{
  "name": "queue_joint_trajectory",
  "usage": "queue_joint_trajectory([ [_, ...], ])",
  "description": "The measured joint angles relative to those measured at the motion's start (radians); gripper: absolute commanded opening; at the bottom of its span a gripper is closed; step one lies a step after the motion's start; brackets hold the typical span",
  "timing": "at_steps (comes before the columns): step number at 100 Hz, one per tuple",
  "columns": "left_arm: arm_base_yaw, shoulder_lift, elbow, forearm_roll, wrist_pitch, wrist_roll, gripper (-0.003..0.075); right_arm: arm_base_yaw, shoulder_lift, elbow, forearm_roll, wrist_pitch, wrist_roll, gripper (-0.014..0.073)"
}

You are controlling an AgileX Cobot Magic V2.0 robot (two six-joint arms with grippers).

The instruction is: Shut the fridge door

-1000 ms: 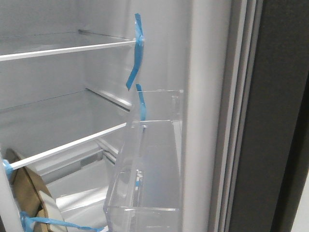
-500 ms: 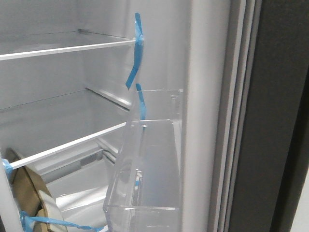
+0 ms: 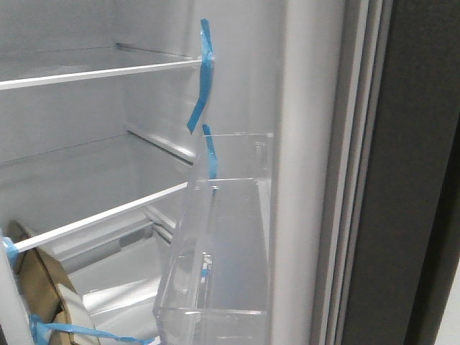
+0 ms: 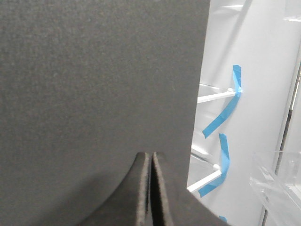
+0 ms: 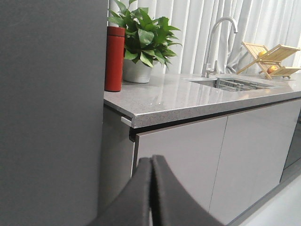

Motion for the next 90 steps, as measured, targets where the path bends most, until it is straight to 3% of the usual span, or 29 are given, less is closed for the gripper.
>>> queue_joint_trajectory([
  [73,0.0,0.0,0.0,0.0,0.0,0.0,-0.002,0.0,0.0,0.0,0.004,0.002,0.009,-0.0076],
  [90,0.0,0.0,0.0,0.0,0.0,0.0,-0.0021,0.0,0.041,-0.075,0.006,0.086,0.024,-0.0076],
])
